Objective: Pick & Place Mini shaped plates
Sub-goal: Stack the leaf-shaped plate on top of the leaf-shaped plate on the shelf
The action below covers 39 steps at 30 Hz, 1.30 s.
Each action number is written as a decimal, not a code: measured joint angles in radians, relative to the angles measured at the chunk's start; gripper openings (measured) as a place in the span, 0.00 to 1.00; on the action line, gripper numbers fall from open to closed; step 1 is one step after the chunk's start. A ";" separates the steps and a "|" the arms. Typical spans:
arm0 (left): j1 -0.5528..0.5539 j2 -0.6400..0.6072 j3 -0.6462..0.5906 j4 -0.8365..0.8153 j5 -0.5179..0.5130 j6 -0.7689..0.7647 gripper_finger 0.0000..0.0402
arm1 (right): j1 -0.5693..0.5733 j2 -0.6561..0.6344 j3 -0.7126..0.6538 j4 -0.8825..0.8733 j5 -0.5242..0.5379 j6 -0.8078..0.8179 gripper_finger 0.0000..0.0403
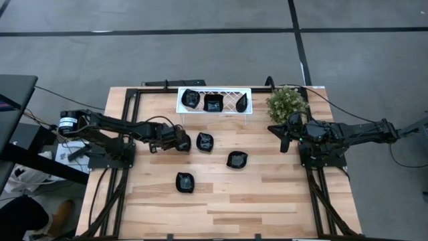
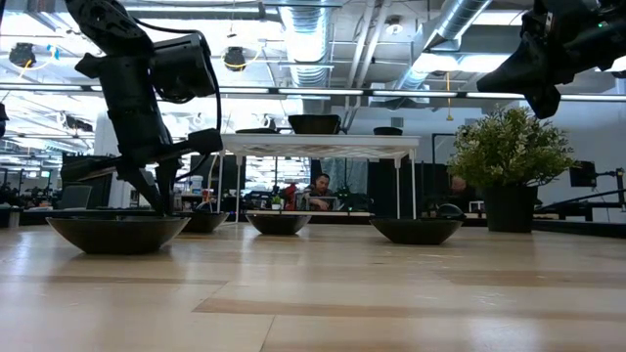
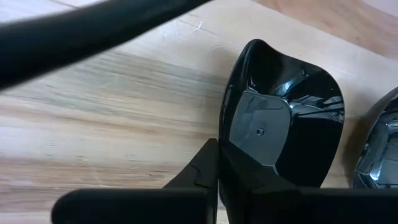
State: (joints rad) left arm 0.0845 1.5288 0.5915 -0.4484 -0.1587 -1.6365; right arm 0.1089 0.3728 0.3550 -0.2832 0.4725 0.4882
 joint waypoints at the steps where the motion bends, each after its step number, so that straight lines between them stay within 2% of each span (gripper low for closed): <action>1: 0.000 0.000 0.000 0.000 -0.001 0.000 0.02 | 0.000 0.000 0.000 0.000 0.000 0.000 0.05; 9: 0.000 0.000 0.000 -0.006 -0.006 0.039 0.01 | 0.000 0.000 0.000 0.000 0.000 0.000 0.05; 14: 0.000 -0.034 0.000 -0.012 0.032 0.091 0.01 | 0.000 0.000 0.000 0.000 0.000 0.000 0.05; 23: -0.060 -0.267 0.000 -0.102 0.059 0.114 0.01 | 0.000 0.000 0.000 0.000 0.000 0.000 0.05; 30: -0.191 -0.457 0.003 -0.095 0.071 0.115 0.01 | 0.000 0.000 0.000 0.000 0.000 0.000 0.05; 35: -0.263 -0.503 0.064 -0.056 -0.048 0.115 0.01 | 0.000 0.000 0.000 0.000 0.000 0.000 0.05; 39: -0.254 -0.491 0.161 -0.048 -0.143 0.170 0.01 | 0.000 0.000 0.000 0.000 0.000 0.000 0.05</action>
State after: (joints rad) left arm -0.1692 1.0374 0.7526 -0.4969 -0.3022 -1.4660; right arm 0.1085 0.3727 0.3550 -0.2829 0.4721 0.4883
